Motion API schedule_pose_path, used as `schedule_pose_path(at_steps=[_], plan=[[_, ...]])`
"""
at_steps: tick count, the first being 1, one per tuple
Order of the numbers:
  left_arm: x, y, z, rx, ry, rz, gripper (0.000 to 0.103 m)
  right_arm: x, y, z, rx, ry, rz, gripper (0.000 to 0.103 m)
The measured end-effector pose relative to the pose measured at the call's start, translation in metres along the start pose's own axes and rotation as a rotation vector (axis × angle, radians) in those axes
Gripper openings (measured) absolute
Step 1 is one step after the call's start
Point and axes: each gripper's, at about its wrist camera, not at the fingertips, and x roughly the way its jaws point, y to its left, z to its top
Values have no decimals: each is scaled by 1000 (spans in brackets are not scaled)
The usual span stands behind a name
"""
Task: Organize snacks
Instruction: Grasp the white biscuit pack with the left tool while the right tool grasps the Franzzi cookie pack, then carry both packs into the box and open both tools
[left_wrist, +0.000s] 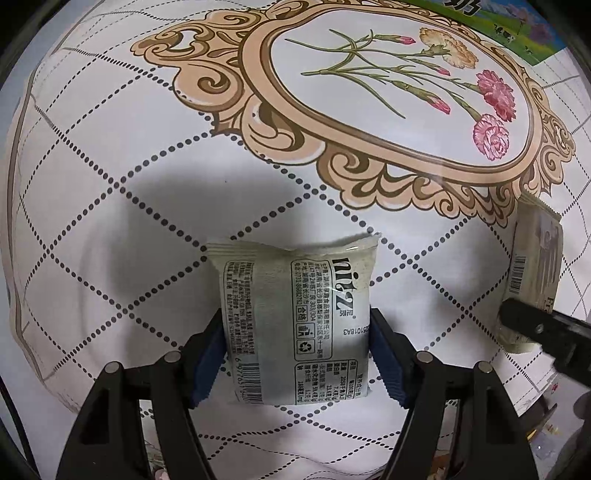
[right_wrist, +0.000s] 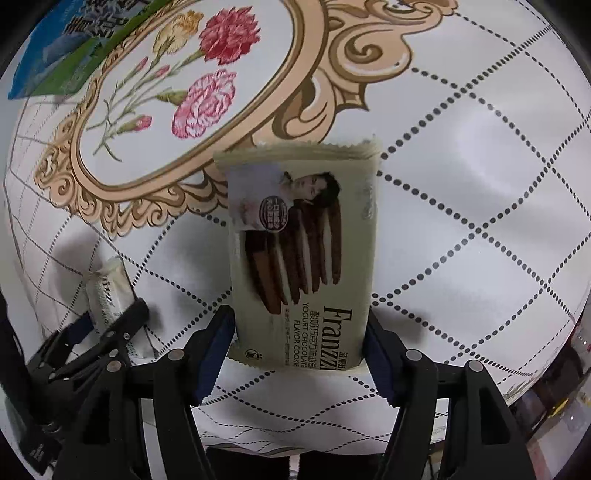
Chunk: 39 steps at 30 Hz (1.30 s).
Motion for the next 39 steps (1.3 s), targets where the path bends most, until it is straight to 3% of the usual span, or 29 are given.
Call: schedule_pose_path(at_steps=[8, 11, 12, 19, 25, 33, 36, 39], plan=[[11, 12, 6, -36, -1, -14, 71, -12, -1, 31, 41, -17, 11, 74], [4, 18, 6, -37, -13, -16, 68, -5, -1, 43, 51, -33, -2, 69], [2, 20, 5, -41, -17, -20, 67, -6, -1, 43, 49, -44, -15, 61], [-22, 29, 3, -47, -42, -52, 66, -7, 3, 21, 20, -69, 8, 61], [-81, 29, 21, -34, -129, -109, 66, -65, 12, 11, -29, -145, 102, 61], [-209, 15, 106, 9, -349, -189, 66, -191, 52, 53, -120, -327, 197, 61], [-245, 7, 151, 18, -393, -215, 66, -233, 63, 79, -143, -394, 189, 61], [-253, 5, 197, 26, -405, -222, 66, -260, 66, 116, -144, -428, 172, 61]])
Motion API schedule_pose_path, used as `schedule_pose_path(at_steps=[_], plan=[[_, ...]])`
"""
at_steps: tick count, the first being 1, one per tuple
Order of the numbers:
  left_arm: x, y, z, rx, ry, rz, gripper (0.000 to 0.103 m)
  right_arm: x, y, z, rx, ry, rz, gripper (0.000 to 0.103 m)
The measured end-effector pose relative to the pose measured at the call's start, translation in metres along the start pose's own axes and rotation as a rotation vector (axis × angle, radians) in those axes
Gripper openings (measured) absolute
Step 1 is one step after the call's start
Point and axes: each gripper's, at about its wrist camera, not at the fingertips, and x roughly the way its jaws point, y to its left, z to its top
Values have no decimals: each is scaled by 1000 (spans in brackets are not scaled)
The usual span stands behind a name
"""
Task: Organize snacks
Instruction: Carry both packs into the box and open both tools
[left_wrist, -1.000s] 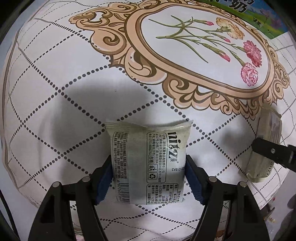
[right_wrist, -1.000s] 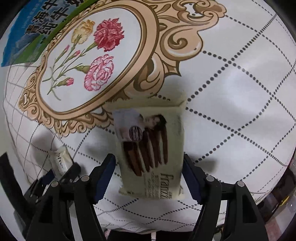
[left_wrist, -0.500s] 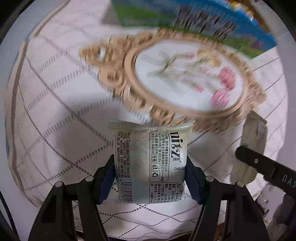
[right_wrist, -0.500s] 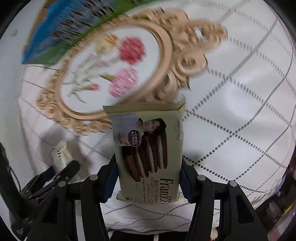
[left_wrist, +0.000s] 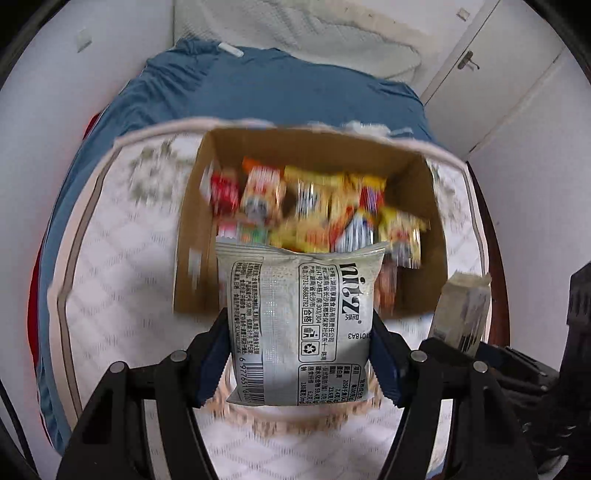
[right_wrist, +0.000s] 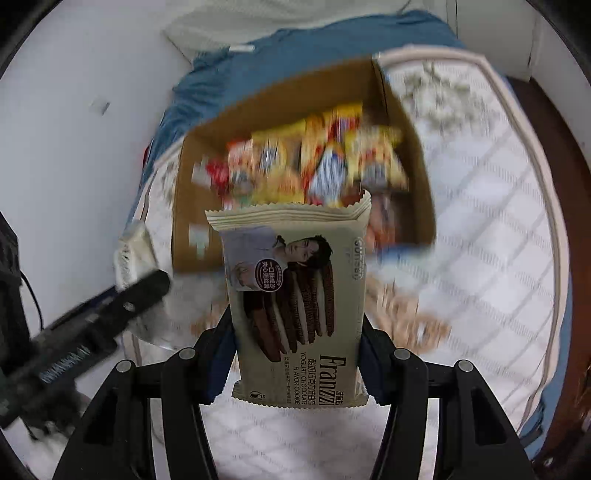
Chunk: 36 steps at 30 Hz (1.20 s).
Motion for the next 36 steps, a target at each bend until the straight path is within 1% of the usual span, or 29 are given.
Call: schedule_pose_path(at_steps=[1, 2, 4, 6, 8, 9, 12, 17, 19, 20, 21, 22, 23, 24, 25, 26, 27, 28, 33, 36], plan=[[9, 2, 16, 3, 11, -11, 66, 5, -3, 16, -3, 0, -7, 61], [20, 1, 24, -2, 23, -18, 66, 11, -4, 33, -2, 2, -18, 61], [44, 4, 43, 1, 67, -30, 66, 33, -4, 52, -3, 12, -30, 61], [66, 7, 54, -3, 106, -32, 66, 52, -5, 72, -9, 27, -55, 61], [88, 9, 58, -9, 147, -38, 66, 72, -5, 82, -4, 44, -71, 61], [97, 9, 60, -11, 170, -41, 66, 70, -6, 83, -3, 51, -76, 61], [120, 8, 61, -4, 214, -31, 66, 88, -9, 86, 3, 73, -90, 61], [146, 12, 58, -1, 257, -10, 66, 119, -14, 92, 7, 99, -112, 61], [156, 16, 54, -12, 301, 6, 66, 129, -17, 93, 6, 104, -122, 61], [161, 17, 52, -19, 318, -4, 66, 136, -18, 94, 4, 111, -125, 62], [167, 20, 49, -28, 338, -23, 69, 142, -20, 95, 6, 123, -120, 62], [171, 21, 47, -33, 346, -21, 71, 146, -21, 96, 7, 133, -116, 63], [174, 23, 45, -38, 348, -12, 71, 152, -23, 96, 10, 154, -115, 68], [176, 26, 43, -45, 341, -4, 75, 158, -25, 95, 12, 177, -124, 80], [177, 28, 42, -49, 336, 7, 85, 160, -26, 95, 11, 183, -129, 86], [177, 29, 41, -48, 334, 14, 89, 163, -26, 94, 4, 189, -131, 86], [178, 30, 40, -51, 331, 21, 96, 163, -26, 93, 1, 188, -133, 86], [178, 31, 39, -52, 328, 25, 98, 162, -25, 93, -4, 183, -135, 88], [170, 34, 41, -36, 300, 31, 98, 160, -22, 92, -4, 169, -146, 94], [155, 34, 39, -28, 266, 45, 98, 149, -21, 93, 4, 133, -157, 94]])
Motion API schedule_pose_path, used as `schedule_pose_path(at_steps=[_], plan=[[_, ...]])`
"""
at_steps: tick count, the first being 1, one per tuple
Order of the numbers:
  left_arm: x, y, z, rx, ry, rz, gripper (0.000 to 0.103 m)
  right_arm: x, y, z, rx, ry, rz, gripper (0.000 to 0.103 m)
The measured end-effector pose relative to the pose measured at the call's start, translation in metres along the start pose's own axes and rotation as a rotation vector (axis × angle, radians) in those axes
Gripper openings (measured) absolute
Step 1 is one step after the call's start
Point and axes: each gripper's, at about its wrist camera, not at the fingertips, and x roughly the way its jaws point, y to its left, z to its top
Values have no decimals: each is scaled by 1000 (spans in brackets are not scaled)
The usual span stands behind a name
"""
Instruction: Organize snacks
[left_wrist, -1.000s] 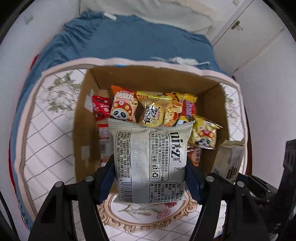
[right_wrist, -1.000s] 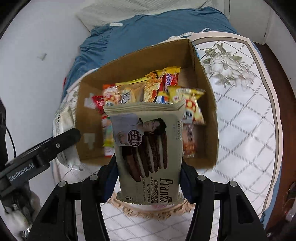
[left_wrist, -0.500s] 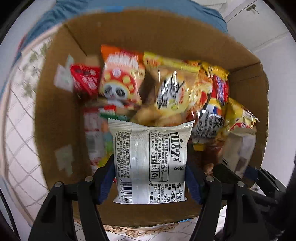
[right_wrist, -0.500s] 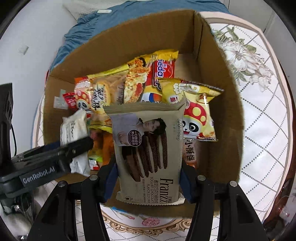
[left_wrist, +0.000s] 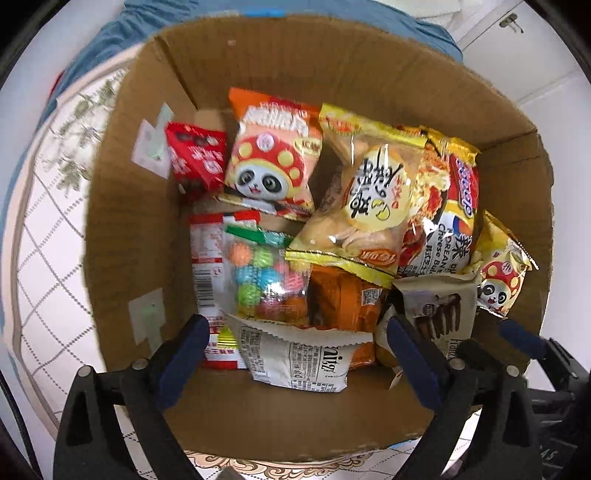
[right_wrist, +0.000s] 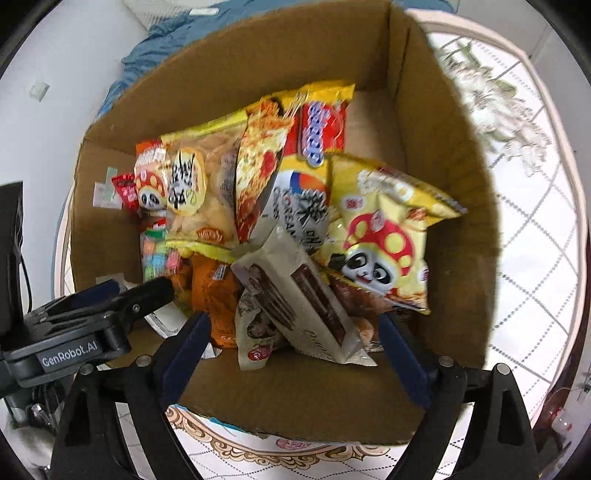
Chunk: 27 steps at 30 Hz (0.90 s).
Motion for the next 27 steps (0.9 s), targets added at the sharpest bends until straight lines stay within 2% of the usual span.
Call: schedule_pose_path(at_steps=[2, 5, 10, 19, 22, 27], plan=[[-10, 1, 0, -3, -24, -4, 98, -8, 0, 0, -5, -24, -8, 94], [-22, -1, -7, 5, -57, 35, 98, -19, -1, -1, -19, -58, -43, 98], [-41, -3, -17, 5, -105, 60, 98, -34, -5, -1, -30, -113, -111, 99], [-75, -16, -26, 21, -182, 107, 98, -60, -10, -11, -33, -153, -116, 99], [-93, -22, -41, 39, -231, 134, 98, -75, -8, -20, -29, -193, -115, 99], [-126, -30, -69, 46, -294, 128, 98, -113, -6, -51, -39, -260, -95, 99]])
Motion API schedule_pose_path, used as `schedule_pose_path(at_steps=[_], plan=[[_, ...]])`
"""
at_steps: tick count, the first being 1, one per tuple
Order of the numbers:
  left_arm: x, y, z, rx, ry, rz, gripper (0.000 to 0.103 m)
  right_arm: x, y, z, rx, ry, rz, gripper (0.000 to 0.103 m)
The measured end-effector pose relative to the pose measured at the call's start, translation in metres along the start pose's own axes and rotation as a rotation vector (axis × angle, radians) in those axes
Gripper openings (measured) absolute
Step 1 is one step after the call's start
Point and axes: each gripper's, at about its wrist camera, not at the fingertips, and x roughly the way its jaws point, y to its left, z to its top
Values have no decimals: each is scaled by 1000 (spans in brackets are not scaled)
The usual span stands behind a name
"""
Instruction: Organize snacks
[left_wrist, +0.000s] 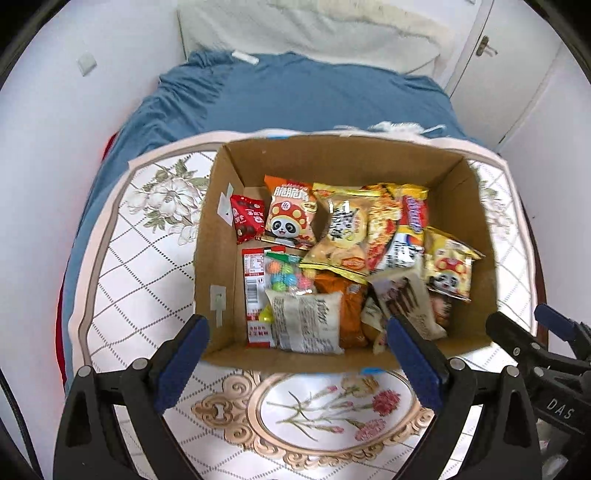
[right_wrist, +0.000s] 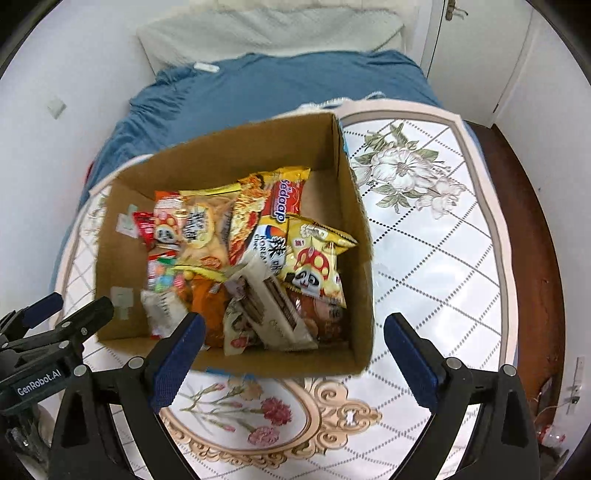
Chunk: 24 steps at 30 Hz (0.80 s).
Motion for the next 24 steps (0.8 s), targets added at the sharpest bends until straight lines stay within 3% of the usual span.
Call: schedule_pose_path(at_steps=[10, 24], plan=[[-94, -8, -48, -8, -111, 19, 98, -97, -7, -51, -5, -121, 24, 99], [-202, -11, -129, 36, -185, 62, 98, -235, -11, -142, -30, -231, 30, 99]])
